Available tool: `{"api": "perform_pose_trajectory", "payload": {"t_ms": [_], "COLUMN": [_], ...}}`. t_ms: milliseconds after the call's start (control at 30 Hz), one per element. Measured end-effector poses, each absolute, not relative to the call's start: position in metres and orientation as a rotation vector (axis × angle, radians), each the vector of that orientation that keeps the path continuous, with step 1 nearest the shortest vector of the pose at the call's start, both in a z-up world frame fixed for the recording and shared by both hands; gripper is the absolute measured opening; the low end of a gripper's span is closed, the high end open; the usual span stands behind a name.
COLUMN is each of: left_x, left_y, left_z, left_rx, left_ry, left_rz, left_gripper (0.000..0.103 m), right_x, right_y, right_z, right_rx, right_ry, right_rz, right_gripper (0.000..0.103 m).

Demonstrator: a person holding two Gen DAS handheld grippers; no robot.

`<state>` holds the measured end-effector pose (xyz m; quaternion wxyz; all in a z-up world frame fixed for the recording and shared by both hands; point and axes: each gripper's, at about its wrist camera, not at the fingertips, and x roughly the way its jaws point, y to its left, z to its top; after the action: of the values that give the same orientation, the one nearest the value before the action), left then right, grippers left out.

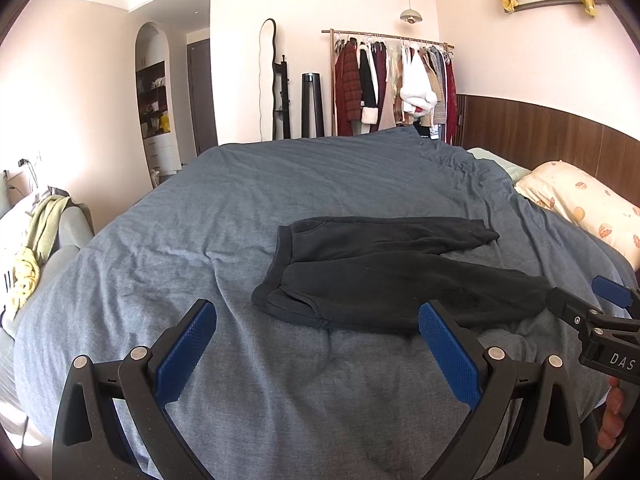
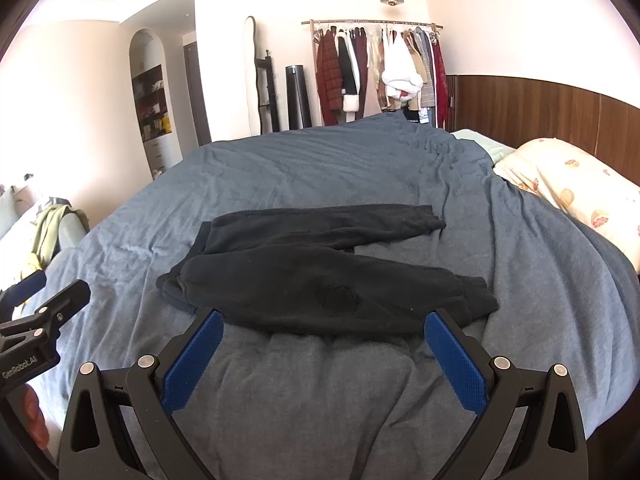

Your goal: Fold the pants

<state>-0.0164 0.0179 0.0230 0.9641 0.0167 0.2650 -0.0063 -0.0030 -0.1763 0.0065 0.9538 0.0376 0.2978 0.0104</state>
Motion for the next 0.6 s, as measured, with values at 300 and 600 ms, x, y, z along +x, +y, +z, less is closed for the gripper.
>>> {"api": "perform_pose_trajectory", "payload": {"t_ms": [300,600], "left_x": [-0.016,0.002], "left_y": [0.022,0.034], "left_z": [0.017,-0.002], "left_rx": [0.02,0.006], "left_ry": [0.545,0.579], "left_rz": [-0.008,-0.022], "left_gripper": [0.103,0.103], "right_x": [-0.002,0.015], "right_y": [-0.173,-0.158], "right_z": [0.005,-0.012], "right_rx": [0.057,0.024], "right_ry": [0.618,0.669], "right_rz": [0.02,0.033], "right_gripper": [0.103,0.103]}}
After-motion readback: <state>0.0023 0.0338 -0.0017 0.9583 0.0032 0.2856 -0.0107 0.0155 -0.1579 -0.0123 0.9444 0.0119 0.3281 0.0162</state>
